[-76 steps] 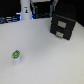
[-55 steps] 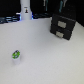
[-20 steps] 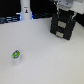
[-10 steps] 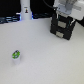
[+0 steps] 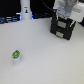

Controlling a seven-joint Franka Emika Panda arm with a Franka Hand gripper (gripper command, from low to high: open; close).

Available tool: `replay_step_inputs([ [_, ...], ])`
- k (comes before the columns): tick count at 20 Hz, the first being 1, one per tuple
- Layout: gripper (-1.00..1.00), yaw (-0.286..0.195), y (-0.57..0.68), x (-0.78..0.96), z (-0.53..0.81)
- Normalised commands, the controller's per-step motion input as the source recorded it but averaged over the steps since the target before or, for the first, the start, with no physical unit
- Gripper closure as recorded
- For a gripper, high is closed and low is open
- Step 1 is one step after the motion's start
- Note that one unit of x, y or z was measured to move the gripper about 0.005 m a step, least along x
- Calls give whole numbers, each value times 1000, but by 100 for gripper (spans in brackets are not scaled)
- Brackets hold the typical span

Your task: Open the kcup holder, insert the kcup into the holder, and close the kcup holder

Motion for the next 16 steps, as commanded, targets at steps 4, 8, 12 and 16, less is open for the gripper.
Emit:
replay_step_inputs([
  [4, 100, -12, -1, -46, -55],
  [8, 100, -14, 7, -46, -35],
  [12, 100, -30, -77, 433, 70],
  [16, 100, -56, -130, 643, 143],
])
